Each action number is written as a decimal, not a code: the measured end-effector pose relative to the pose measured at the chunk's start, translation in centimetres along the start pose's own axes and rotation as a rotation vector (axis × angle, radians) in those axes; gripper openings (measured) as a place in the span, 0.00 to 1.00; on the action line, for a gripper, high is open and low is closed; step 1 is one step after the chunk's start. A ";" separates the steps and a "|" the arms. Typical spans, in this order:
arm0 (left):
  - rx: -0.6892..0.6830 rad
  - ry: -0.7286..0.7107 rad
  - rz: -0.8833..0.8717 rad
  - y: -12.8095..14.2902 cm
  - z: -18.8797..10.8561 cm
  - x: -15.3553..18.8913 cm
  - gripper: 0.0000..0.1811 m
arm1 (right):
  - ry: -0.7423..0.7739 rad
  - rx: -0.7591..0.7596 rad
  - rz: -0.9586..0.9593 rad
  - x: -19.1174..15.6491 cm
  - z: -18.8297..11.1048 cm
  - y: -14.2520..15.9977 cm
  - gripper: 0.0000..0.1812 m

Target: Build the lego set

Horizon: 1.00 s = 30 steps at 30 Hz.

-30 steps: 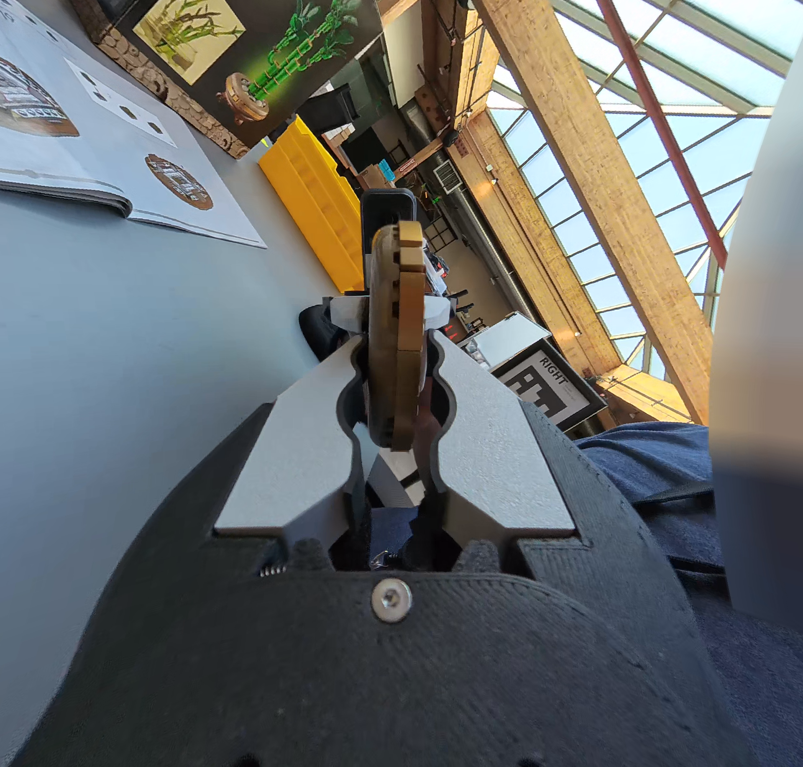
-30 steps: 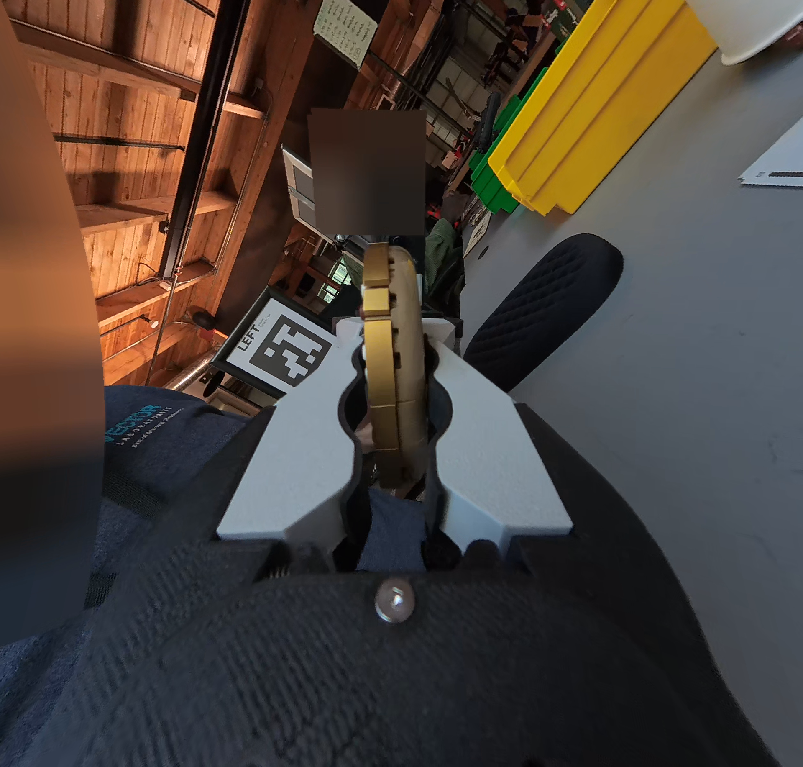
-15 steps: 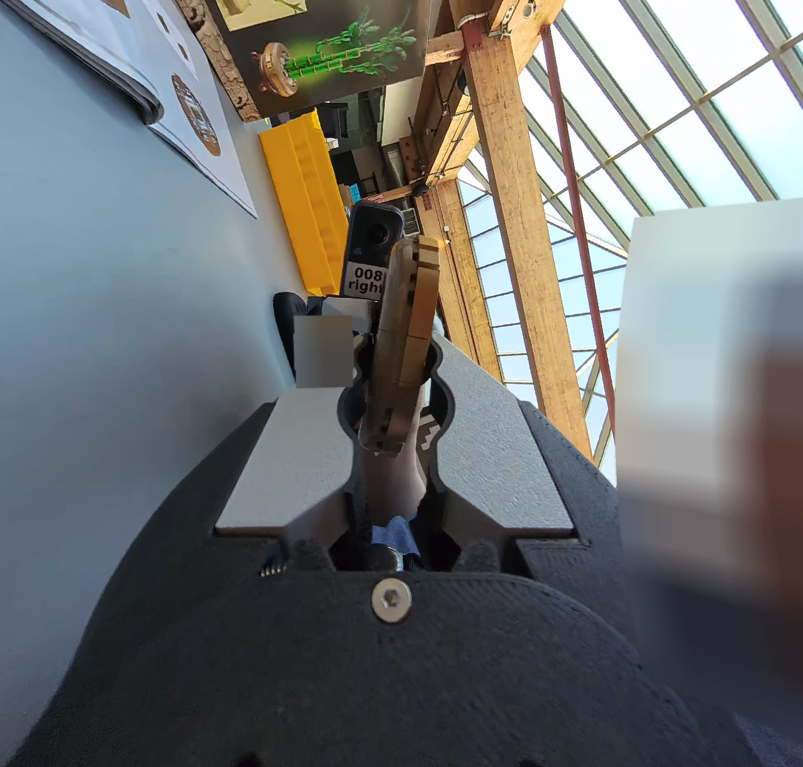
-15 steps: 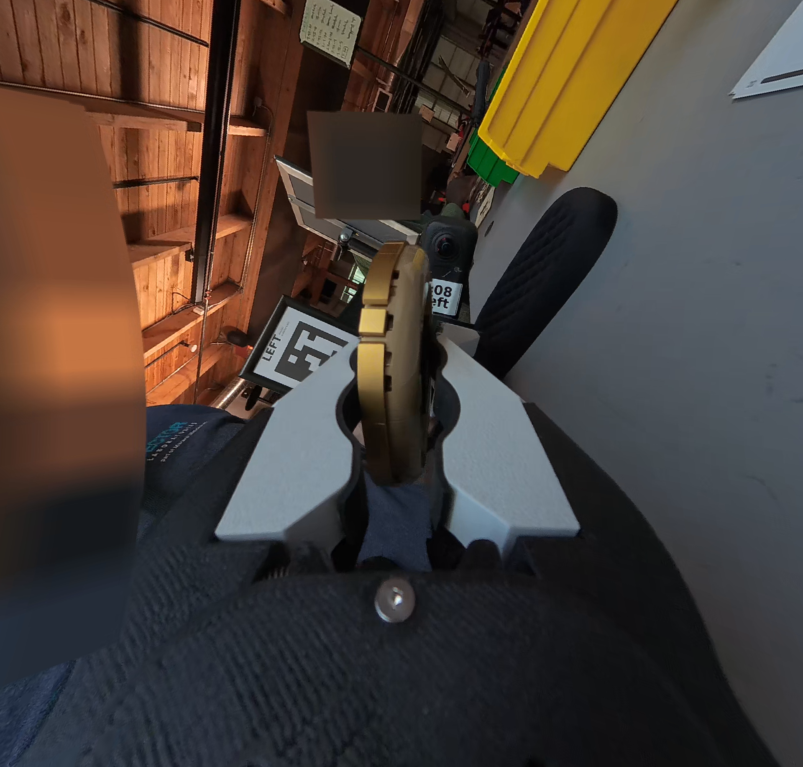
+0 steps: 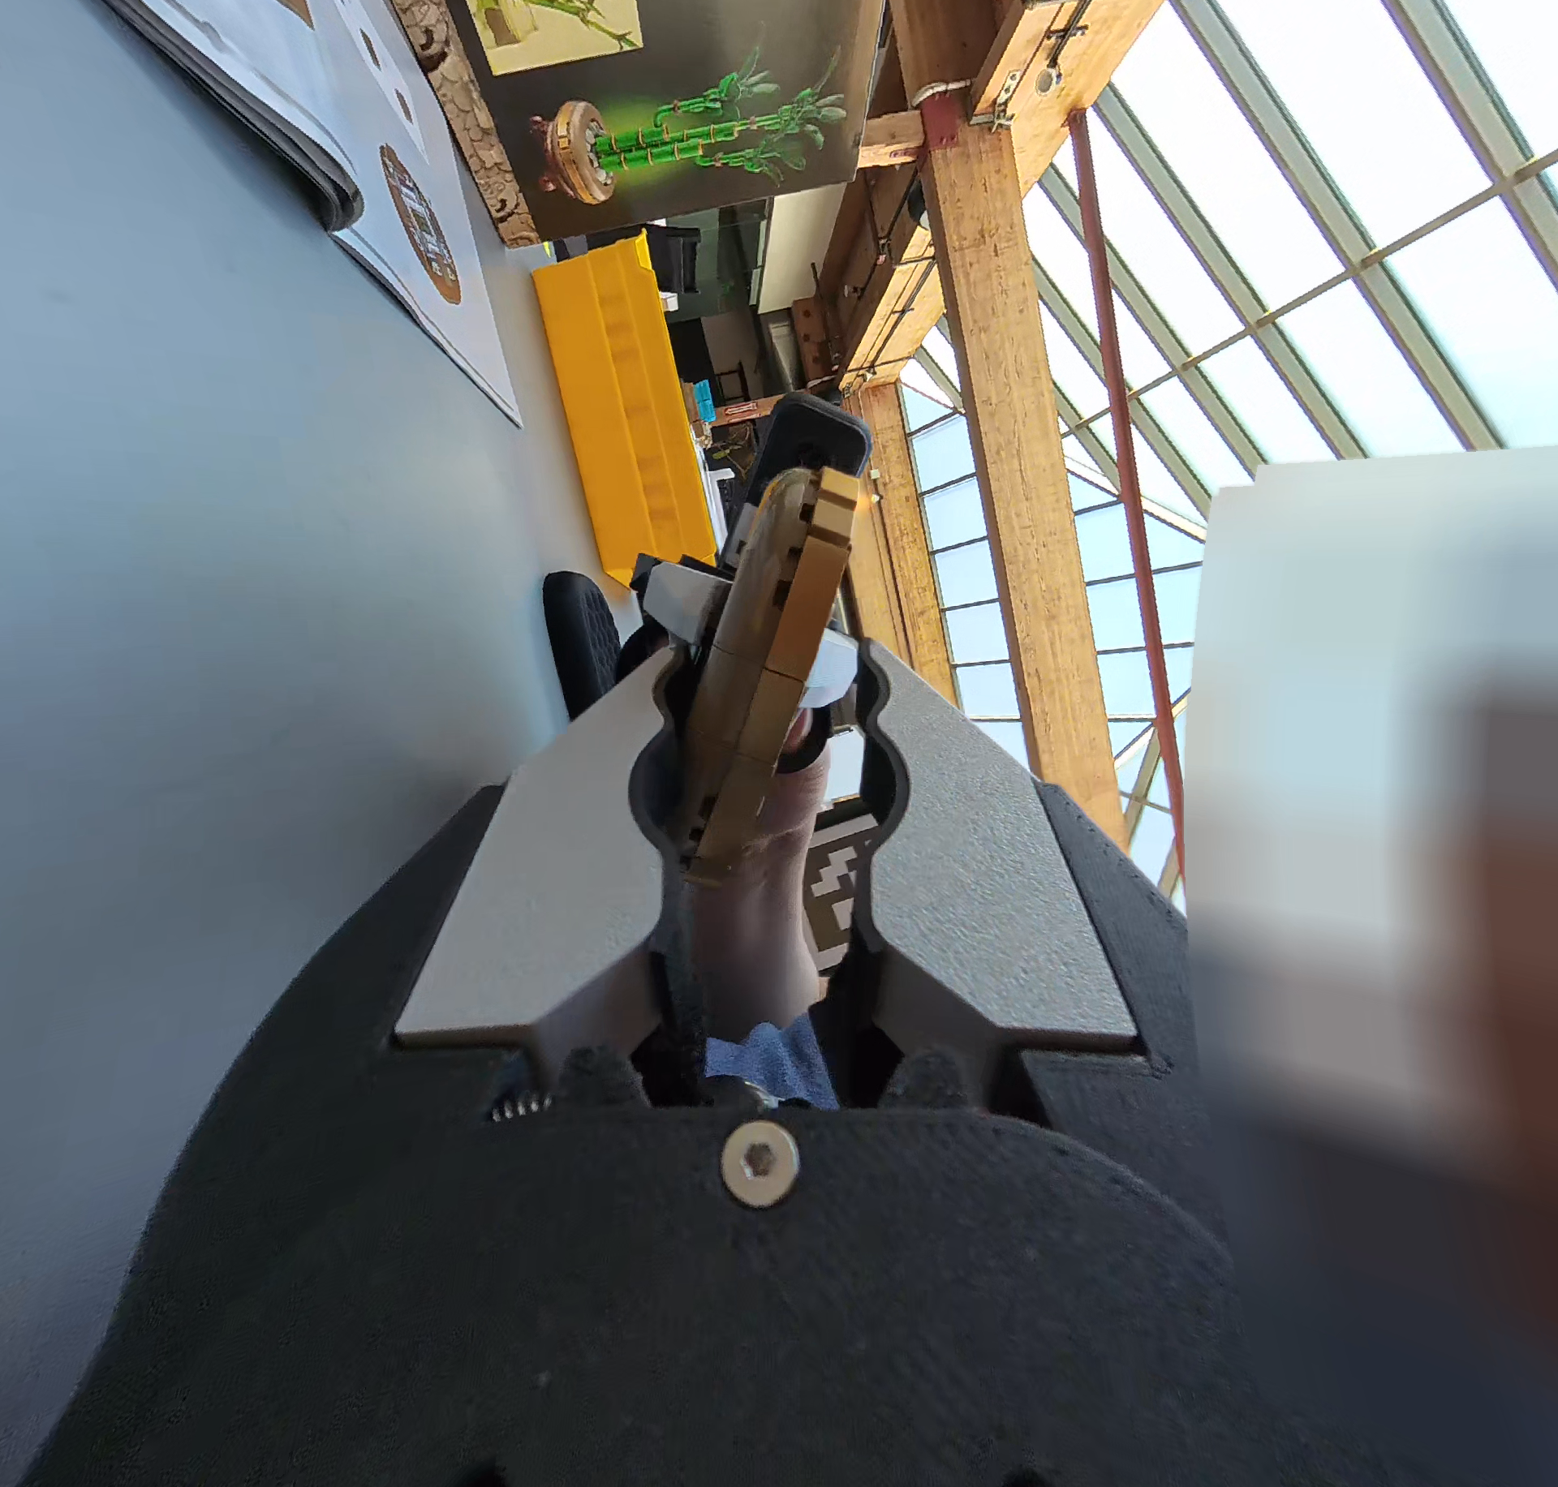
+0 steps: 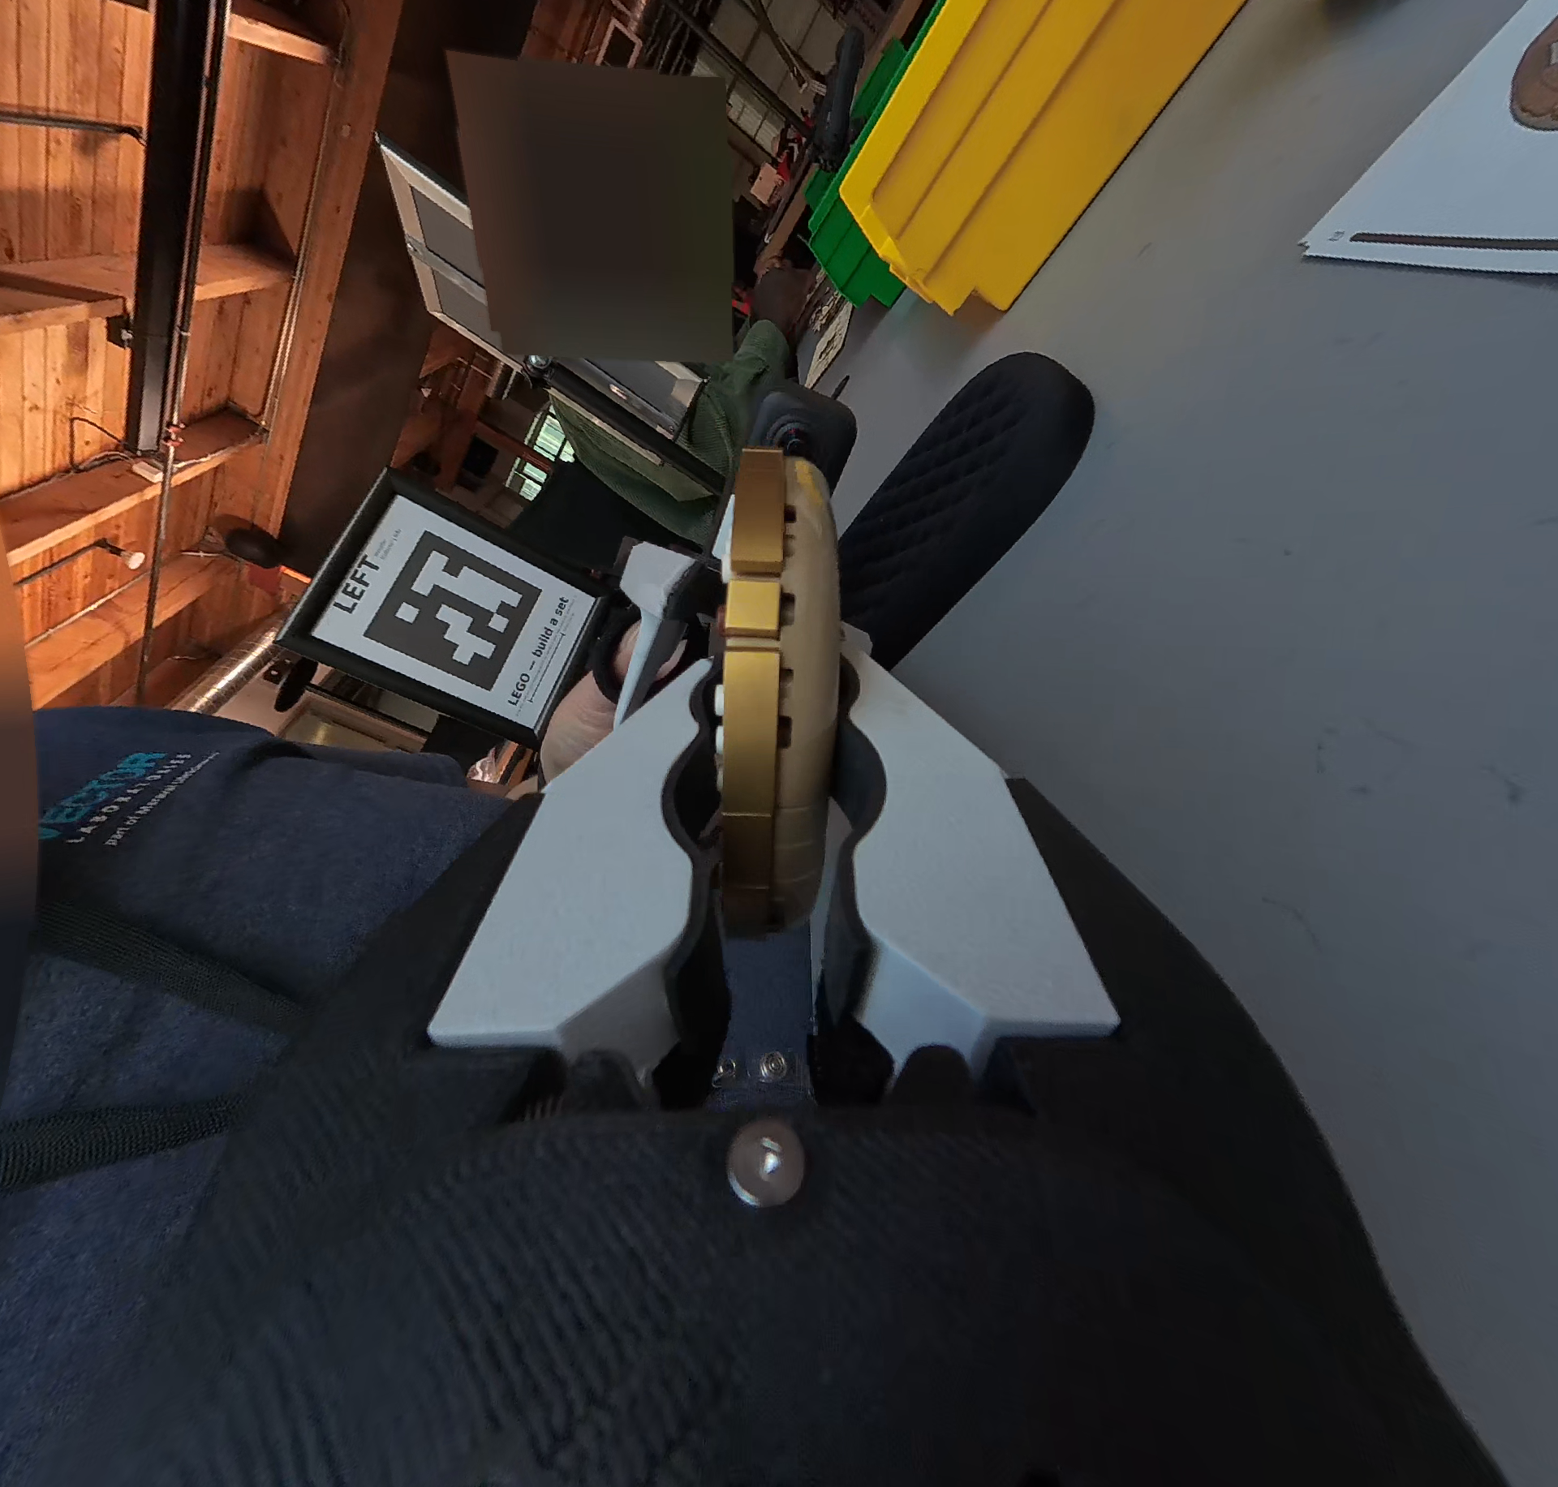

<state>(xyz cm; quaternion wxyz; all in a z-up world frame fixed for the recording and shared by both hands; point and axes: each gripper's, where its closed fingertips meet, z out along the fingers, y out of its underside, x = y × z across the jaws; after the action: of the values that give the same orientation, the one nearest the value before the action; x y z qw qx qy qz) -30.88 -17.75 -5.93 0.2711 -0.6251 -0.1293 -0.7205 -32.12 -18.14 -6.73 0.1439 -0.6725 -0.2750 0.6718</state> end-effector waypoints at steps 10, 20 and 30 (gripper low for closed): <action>-0.001 -0.014 0.061 0.0 -0.1 0.1 0.12 | -0.089 0.045 0.113 -0.2 0.2 -0.4 0.12; 0.004 0.017 0.038 0.2 -0.1 0.2 0.18 | -0.117 0.064 0.171 0.2 0.1 -0.3 0.11; -0.010 -0.035 0.055 0.4 0.0 -0.5 0.15 | -0.058 0.007 0.090 0.3 0.2 0.1 0.11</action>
<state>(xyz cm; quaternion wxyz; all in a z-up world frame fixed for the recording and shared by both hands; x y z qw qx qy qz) -30.59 -17.94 -6.49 0.2853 -0.6421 -0.1132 -0.7025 -32.30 -18.02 -7.05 0.1079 -0.6639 -0.2461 0.6979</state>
